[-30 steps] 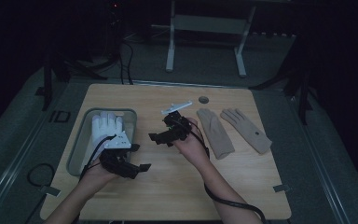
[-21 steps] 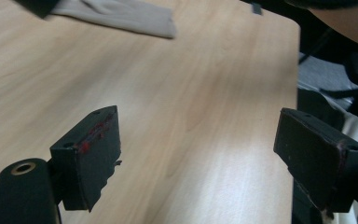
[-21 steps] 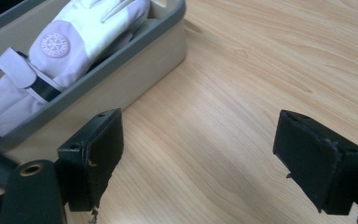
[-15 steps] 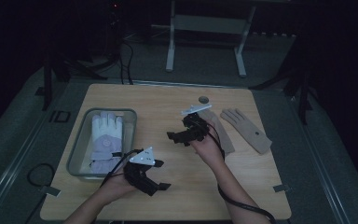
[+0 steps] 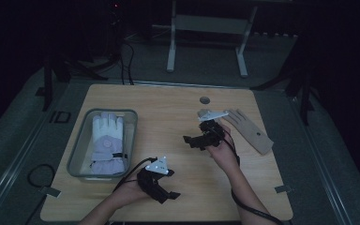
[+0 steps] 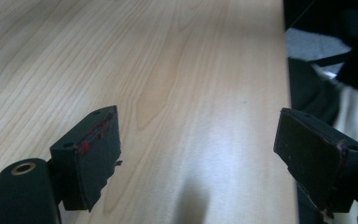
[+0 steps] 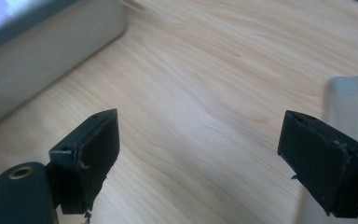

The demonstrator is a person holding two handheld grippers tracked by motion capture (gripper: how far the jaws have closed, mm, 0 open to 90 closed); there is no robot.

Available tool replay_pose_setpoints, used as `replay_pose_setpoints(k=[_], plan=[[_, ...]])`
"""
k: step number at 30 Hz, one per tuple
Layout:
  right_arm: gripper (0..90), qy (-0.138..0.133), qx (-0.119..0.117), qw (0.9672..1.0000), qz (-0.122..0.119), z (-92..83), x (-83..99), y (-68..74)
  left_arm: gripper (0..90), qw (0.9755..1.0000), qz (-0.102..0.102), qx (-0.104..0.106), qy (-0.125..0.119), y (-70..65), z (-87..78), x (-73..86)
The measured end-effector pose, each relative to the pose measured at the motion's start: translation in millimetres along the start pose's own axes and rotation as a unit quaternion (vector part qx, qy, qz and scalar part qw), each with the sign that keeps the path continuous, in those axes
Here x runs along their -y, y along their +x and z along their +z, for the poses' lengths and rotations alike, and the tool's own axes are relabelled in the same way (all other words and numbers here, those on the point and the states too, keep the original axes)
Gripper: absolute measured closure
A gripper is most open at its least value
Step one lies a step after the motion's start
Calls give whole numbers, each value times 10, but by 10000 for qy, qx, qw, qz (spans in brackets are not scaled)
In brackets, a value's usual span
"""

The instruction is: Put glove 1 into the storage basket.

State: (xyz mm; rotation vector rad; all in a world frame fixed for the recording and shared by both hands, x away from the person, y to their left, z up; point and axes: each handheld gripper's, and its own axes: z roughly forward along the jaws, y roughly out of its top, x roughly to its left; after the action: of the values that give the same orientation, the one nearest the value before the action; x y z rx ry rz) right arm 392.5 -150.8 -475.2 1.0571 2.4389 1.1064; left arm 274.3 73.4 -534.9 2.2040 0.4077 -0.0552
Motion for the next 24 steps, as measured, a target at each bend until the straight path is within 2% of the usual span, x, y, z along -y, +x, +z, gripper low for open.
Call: replay_pose_setpoints(k=[6, 9, 11, 15, 18, 22, 24], plan=[[121, -73, -55, 9999, 130, -44, 162, -146, 149, 9997, 153, -154, 77, -8, 142, 49], [121, -188, -103, 9996, 166, -81, 238, -206, 146, 9985, 306, -402, 218, -42, 191, 74], [122, -286, -105, 9995, 108, -107, 301, -229, 143, 9986, 306, -395, 172, -57, 199, 99], [121, -308, -63, 9995, 104, -151, 424, -279, 143, 9984, 354, -420, 157, -55, 200, 162], [121, -295, -7, 9995, 146, -189, 492, -340, 144, 9985, 315, -447, 38, -50, 179, 203], [112, -274, 11, 9993, 253, -203, 547, -417, 144, 9985, 298, -459, -1, -52, 167, 228], [108, -294, 68, 9993, 233, -208, 577, -456, 144, 9985, 318, -454, 4, -59, 168, 228]])
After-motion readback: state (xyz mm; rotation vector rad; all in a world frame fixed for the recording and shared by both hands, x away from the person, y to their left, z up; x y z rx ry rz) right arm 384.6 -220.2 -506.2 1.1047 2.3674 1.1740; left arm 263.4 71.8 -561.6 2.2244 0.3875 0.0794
